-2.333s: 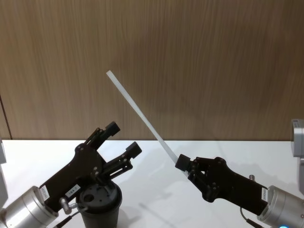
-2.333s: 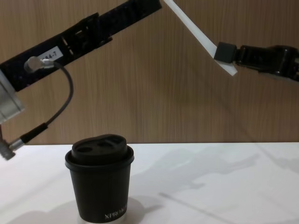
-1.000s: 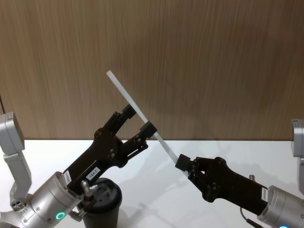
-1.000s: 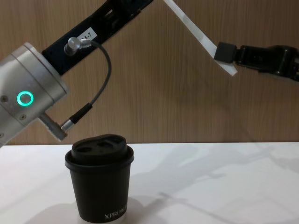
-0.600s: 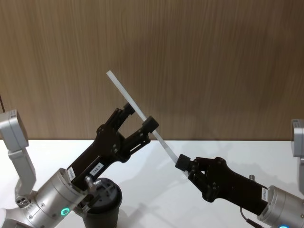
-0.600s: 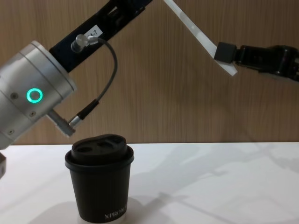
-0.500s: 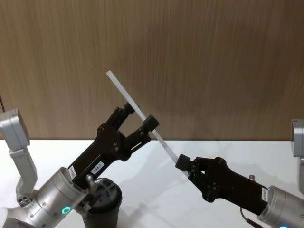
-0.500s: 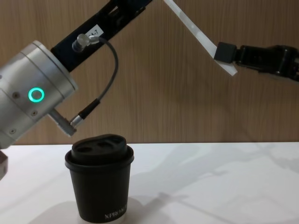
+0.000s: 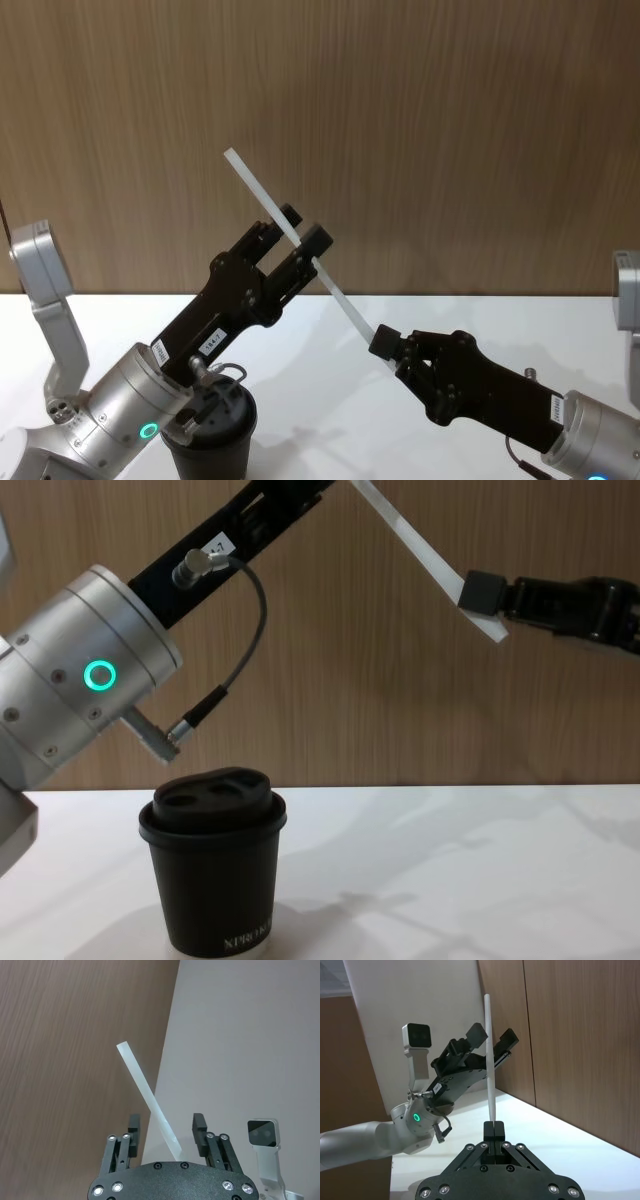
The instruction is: Pick up the straw with one hand, pass it to the other hand, and insert it into the cup.
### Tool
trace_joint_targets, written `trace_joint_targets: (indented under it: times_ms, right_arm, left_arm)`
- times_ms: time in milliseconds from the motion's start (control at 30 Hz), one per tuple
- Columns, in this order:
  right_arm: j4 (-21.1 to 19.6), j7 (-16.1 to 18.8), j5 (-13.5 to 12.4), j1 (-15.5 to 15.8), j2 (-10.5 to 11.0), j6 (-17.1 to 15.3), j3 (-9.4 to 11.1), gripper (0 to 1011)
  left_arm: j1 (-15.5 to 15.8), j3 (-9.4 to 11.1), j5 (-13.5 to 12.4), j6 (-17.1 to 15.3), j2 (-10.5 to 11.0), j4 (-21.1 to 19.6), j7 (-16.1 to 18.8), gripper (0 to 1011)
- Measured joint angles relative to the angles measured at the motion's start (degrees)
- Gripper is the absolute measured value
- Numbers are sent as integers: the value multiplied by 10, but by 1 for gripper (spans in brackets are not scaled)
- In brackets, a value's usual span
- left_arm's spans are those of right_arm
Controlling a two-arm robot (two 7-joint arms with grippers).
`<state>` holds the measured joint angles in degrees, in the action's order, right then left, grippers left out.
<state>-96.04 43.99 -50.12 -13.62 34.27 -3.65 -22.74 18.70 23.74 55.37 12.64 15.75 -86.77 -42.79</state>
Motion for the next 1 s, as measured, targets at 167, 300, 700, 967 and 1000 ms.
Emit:
trace_joint_targets:
  times_ms: [167,300,700,967,1000]
  right_arm:
    - [0,0,0,0,0,0,0,6]
    - [0,0,0,0,0,0,0,6]
    - [0,0,0,0,0,0,0,6]
    - [0,0,0,0,0,0,0,6]
    - [0,0,0,0,0,0,0,6]
  left_arm:
    - [3,2,1,1,0,3,5,522]
    - [5,3,2,1,0,4,7,417]
    - [4,5,3,3,5,2,19,138]
    - [-7,0,1,3,11,-6,35,94]
    - [-9,-2,0,3,12,-8,38,85]
